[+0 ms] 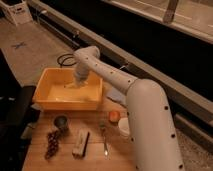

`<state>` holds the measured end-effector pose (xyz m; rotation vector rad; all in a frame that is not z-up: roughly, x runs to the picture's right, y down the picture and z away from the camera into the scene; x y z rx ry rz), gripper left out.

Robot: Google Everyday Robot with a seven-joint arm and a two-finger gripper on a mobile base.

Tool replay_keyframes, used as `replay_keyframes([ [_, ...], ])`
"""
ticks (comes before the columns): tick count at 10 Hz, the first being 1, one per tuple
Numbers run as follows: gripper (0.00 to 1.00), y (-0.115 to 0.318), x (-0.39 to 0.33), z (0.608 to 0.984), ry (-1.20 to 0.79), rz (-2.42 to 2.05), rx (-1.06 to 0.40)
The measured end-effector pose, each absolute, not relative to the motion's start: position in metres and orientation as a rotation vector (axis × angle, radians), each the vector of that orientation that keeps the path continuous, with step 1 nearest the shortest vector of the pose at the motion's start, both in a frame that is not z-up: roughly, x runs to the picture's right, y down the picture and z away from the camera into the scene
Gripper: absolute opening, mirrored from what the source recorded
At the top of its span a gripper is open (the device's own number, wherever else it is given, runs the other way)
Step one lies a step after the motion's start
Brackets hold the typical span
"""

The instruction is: Place banana in tray

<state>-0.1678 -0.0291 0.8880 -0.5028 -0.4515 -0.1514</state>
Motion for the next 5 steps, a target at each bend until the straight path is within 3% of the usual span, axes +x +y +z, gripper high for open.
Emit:
replay_keyframes([
  [5, 0.80, -0.0291, -0.1685, 0.8878, -0.453, -0.152, -0.503],
])
